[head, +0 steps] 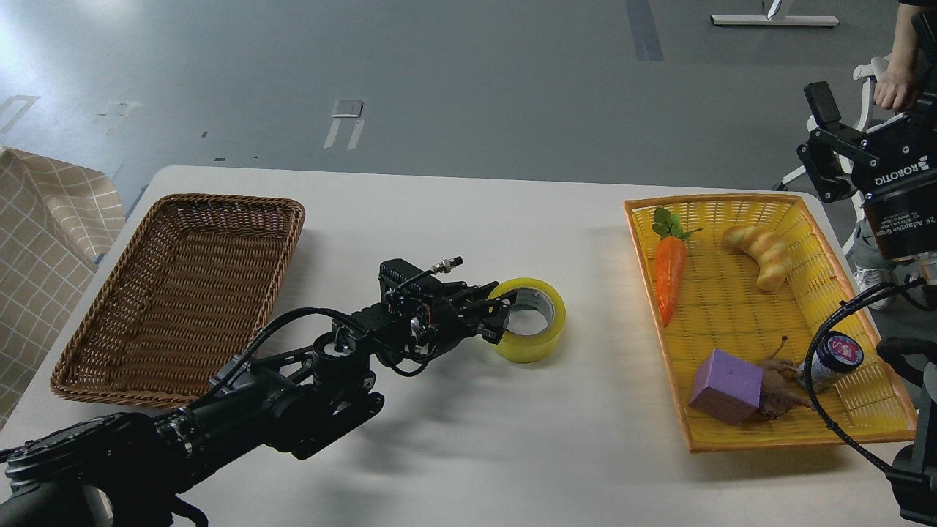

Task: Place and transfer tape with both arms
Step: 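Close the left gripper on the rim of the tape roll, then lift the tape roll and carry it over the wicker basket, then lower the tape roll into the basket and open the left gripper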

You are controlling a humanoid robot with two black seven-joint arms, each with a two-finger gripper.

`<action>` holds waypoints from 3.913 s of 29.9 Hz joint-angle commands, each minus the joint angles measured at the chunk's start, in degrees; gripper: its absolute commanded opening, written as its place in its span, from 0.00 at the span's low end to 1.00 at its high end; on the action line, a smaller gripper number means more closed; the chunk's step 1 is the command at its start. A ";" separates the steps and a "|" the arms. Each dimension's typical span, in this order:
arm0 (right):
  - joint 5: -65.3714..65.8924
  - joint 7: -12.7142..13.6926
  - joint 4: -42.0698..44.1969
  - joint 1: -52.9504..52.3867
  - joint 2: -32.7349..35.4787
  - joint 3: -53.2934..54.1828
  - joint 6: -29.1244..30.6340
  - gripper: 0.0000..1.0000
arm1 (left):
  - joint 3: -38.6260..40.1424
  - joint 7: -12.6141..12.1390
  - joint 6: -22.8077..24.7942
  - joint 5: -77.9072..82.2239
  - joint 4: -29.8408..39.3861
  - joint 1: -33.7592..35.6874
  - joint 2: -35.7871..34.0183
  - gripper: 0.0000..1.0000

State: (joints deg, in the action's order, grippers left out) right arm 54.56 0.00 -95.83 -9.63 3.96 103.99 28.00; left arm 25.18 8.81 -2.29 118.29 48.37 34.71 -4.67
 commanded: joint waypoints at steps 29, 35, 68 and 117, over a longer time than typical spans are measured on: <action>0.02 0.00 0.03 0.31 -0.26 0.60 0.00 1.00 | 0.74 0.60 0.79 -2.97 8.22 3.61 -11.49 0.20; 0.02 -0.09 0.47 0.49 -0.18 0.51 0.00 1.00 | 1.01 2.44 0.79 -4.98 12.70 5.72 -22.92 0.20; -0.06 0.00 -0.06 1.98 -1.50 -0.36 0.00 1.00 | 0.13 16.86 -12.30 -22.92 8.23 -8.25 -54.39 0.21; -0.06 0.09 -0.32 2.25 -1.06 -2.03 0.00 1.00 | 0.04 19.19 -15.55 -27.76 -4.34 -11.68 -45.17 0.30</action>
State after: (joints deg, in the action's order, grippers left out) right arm 54.57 0.09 -96.09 -7.47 2.91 101.95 28.00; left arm 25.23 27.99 -17.85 90.64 44.10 23.13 -50.06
